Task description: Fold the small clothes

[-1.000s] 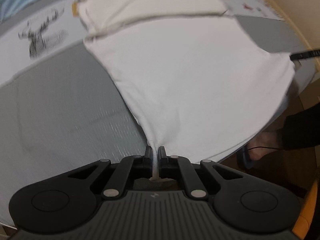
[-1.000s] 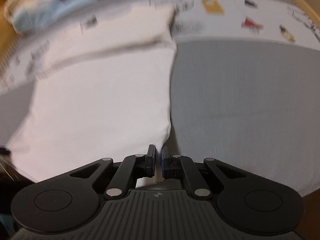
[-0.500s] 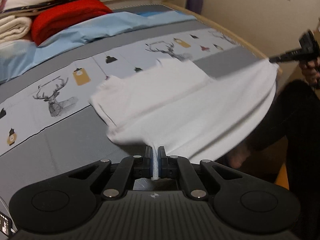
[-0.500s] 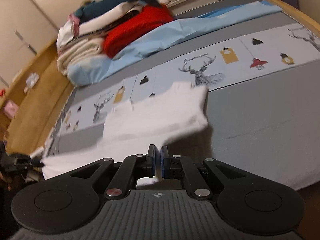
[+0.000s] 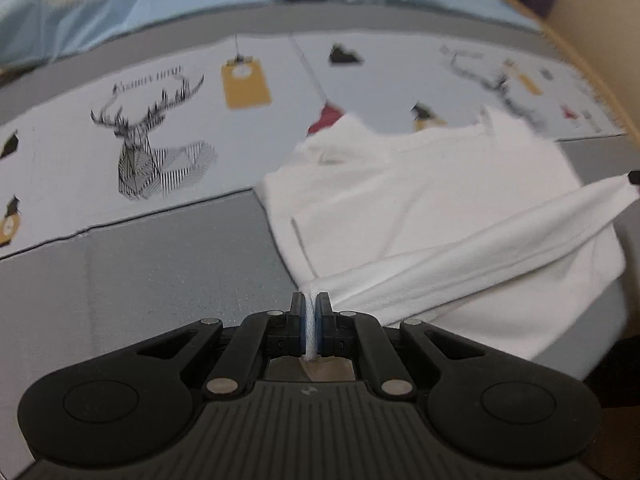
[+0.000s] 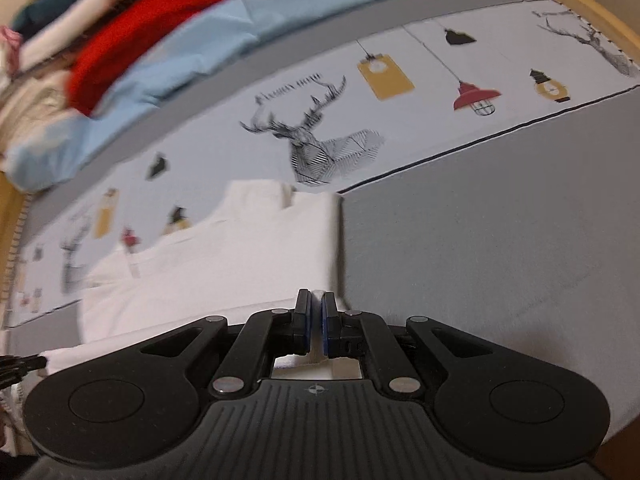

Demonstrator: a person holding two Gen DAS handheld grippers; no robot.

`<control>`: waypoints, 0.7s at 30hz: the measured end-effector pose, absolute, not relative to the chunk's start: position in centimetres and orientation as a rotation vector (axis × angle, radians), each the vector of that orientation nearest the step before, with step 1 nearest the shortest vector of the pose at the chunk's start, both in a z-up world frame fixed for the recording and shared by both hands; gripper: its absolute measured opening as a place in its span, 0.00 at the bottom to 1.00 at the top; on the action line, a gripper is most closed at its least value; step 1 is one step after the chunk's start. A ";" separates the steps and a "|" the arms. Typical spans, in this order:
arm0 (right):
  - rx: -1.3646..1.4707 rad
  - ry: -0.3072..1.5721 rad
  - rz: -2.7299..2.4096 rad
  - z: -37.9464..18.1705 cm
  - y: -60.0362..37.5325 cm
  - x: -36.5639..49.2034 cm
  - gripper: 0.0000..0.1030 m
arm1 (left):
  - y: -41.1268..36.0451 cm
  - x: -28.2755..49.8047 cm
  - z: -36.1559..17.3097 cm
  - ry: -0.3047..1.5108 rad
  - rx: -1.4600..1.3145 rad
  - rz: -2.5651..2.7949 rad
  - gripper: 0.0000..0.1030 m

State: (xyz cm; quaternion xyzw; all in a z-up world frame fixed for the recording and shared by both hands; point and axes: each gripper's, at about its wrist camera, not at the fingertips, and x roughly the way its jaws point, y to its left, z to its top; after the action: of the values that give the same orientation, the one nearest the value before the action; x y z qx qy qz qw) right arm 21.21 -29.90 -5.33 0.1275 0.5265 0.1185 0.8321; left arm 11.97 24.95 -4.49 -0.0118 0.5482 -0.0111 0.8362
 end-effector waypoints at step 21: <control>0.369 1.043 0.252 -11.7 -30.4 26.5 0.09 | 28.6 15.4 -7.4 1.157 -0.099 0.078 0.21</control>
State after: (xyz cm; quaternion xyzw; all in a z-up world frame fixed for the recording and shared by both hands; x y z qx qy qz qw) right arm 26.54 -30.44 -11.68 0.1747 0.4941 0.1195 0.8432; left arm 15.40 28.64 -7.42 -0.0467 0.5463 0.0370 0.8354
